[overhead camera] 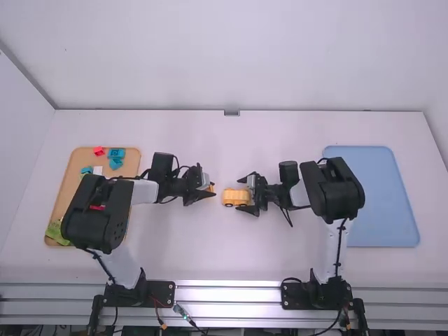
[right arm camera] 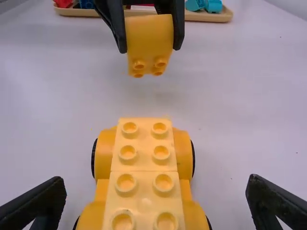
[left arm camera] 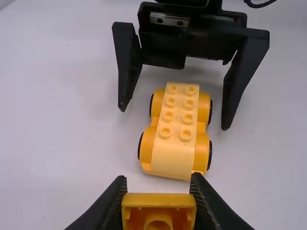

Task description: Assemble lego blocks to make yellow taxi

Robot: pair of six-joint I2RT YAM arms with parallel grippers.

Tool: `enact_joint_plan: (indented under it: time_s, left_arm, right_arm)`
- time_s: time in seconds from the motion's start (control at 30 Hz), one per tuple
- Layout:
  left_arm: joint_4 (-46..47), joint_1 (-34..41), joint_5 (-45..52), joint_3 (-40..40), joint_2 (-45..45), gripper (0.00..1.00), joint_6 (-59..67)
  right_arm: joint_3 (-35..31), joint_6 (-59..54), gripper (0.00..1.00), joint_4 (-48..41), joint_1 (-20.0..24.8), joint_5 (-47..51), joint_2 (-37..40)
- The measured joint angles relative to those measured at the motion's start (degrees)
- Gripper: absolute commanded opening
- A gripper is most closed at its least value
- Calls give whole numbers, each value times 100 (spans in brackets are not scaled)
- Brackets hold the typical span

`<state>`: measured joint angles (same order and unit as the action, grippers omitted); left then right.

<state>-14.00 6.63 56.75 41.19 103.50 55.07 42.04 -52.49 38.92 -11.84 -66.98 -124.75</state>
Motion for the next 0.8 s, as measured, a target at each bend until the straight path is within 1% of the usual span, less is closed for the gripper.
enact_joint_plan:
  time_s: [0.13,0.2,0.23,0.33,0.4,0.43,0.47,0.53,0.57,0.63,0.67,0.7,0.73,0.8]
  left_arm:
    - [-79,0,15,0,0,24,-7]
    - [-297,0,120,-2,0,25,-74]
    - [-448,2,201,0,0,25,-138]
    - [-1165,0,566,0,0,24,-498]
    - [-1749,0,837,-2,0,23,-866]
    - [-2312,2,1069,-11,0,22,-1270]
    - [-2479,2,1139,-15,2,22,-1388]
    - [-3392,0,1458,-17,4,21,-2133]
    - [-3521,2,1495,-17,4,21,-2240]
    - [-4457,2,1764,-17,4,17,-3108]
    - [-4828,2,1832,-17,7,16,-3480]
    - [-5014,2,1858,-17,7,16,-3676]
    - [-5377,2,1915,-17,7,15,-4100]
    - [-5788,26,1974,-17,9,16,-4653]
  right_arm:
    - [0,4,99,46,0,-72,0]
    - [0,31,99,251,9,-275,0]
    - [-2,85,99,398,20,-385,0]
    - [-7,634,99,1349,131,-761,-2]
    - [0,1215,99,2098,227,-903,-2]
    - [0,1862,99,2806,295,-990,-2]
    - [0,2024,99,2983,306,-1003,-2]
    - [0,2953,99,3987,326,-1080,-2]
    - [0,3121,99,4164,321,-1086,-2]
    - [-2,4065,100,5097,282,-1137,-9]
    - [0,4400,94,5313,264,-1150,-7]
    - [9,4627,92,5368,256,-1152,-4]
    - [42,5027,92,5324,236,-1152,-7]
    - [168,5543,92,5329,227,-1241,-7]
